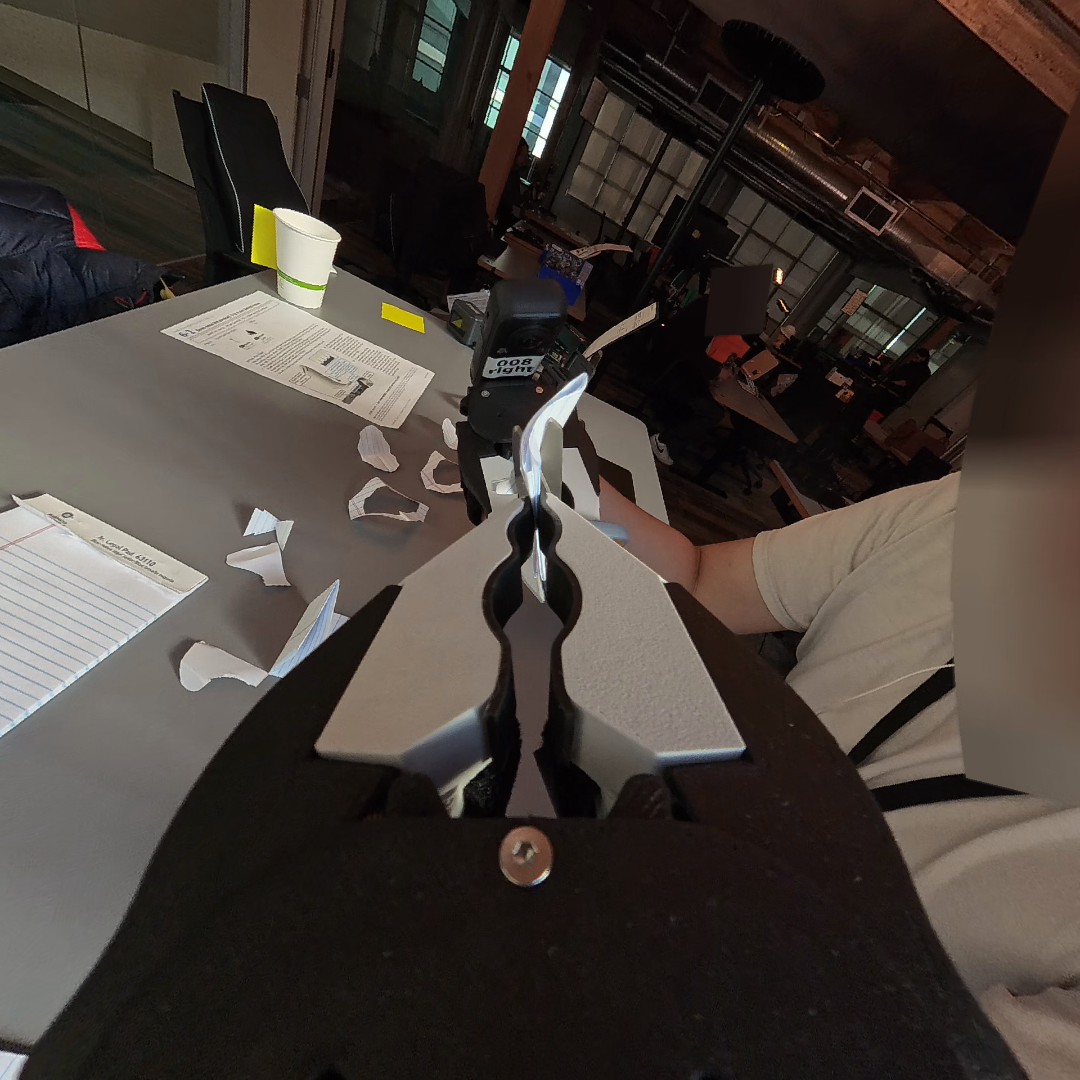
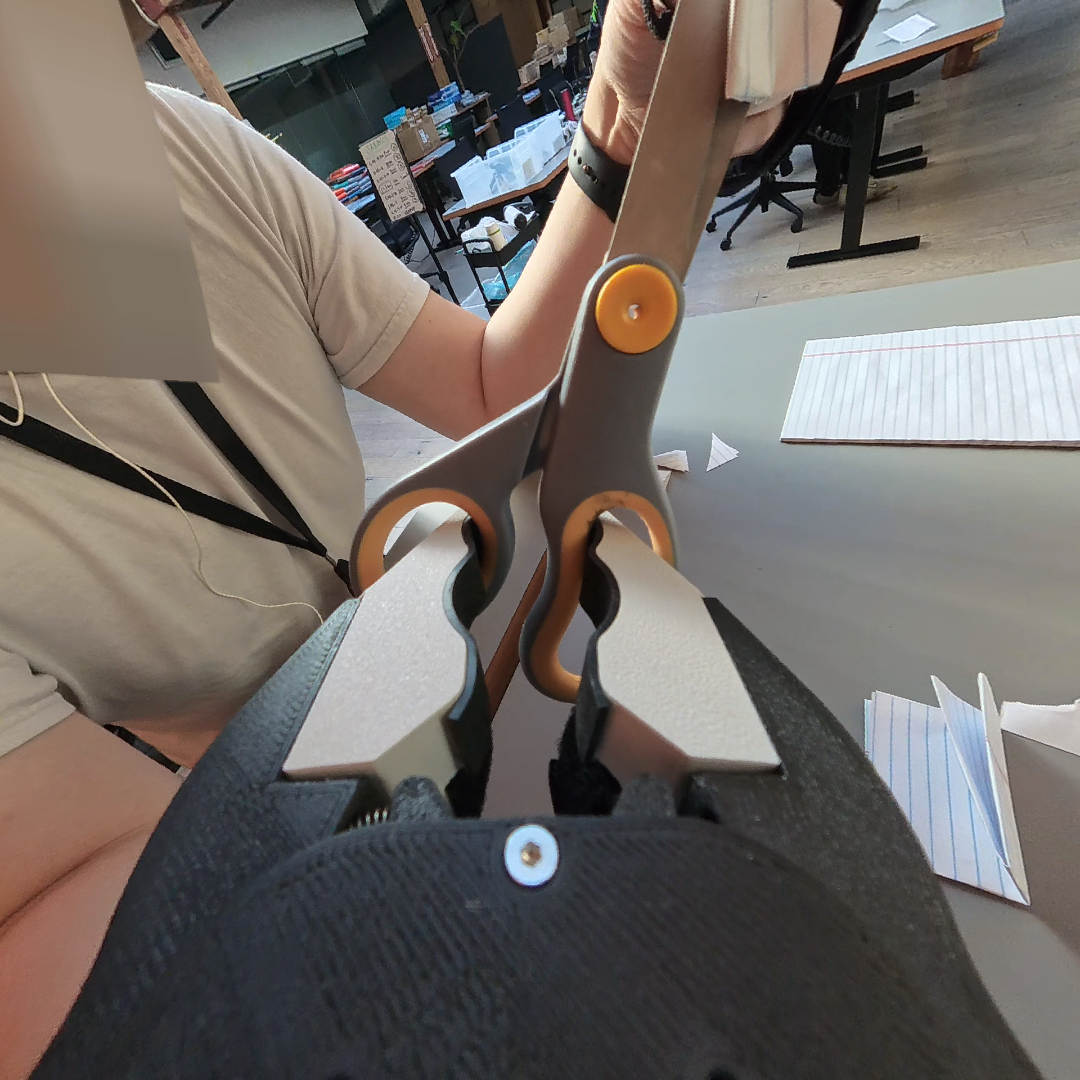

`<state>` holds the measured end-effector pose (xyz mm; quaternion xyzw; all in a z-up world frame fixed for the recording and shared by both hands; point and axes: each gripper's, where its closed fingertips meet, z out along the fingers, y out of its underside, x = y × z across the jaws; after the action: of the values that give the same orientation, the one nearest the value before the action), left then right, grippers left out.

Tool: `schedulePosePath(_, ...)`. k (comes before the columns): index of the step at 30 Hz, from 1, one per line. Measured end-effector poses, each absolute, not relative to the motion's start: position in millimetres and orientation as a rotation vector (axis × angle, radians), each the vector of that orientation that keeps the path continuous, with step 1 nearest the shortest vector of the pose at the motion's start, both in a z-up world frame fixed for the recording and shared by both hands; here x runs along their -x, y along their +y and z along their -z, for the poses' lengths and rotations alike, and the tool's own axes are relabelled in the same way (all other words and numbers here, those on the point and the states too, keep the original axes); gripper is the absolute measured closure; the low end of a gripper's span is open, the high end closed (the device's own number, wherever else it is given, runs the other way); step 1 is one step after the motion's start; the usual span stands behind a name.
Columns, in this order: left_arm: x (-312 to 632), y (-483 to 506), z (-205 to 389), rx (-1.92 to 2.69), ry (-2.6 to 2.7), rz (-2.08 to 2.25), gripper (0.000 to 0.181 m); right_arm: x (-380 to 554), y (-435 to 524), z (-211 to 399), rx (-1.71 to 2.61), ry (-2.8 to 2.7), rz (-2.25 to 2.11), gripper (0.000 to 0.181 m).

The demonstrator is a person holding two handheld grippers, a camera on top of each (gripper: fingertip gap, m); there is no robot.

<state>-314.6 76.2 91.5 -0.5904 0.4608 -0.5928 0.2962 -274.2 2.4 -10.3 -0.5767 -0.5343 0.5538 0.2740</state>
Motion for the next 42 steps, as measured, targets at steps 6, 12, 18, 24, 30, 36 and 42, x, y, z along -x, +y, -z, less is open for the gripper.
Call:
schedulePosePath(6,314,78,-90,1.580,1.223,1.562,0.181,276,4,13,1.540,-1.433,-1.508,0.154)
schedulePosePath(12,314,83,-87,1.601,1.210,1.531,0.181,279,10,18,1.523,-1.419,-1.499,0.153)
schedulePosePath(18,313,85,-84,1.618,1.209,1.521,0.181,280,10,22,1.502,-1.426,-1.504,0.158)
schedulePosePath(24,312,90,-80,1.644,1.193,1.492,0.181,283,18,30,1.528,-1.387,-1.525,0.157)
schedulePosePath(30,315,89,-87,1.613,1.153,1.586,0.181,287,12,17,1.437,-1.379,-1.582,0.156)
schedulePosePath(36,316,85,-95,1.568,1.129,1.695,0.181,292,8,8,1.377,-1.370,-1.621,0.154)
schedulePosePath(42,320,91,-94,1.582,1.110,1.653,0.181,297,14,7,1.415,-1.319,-1.662,0.151)
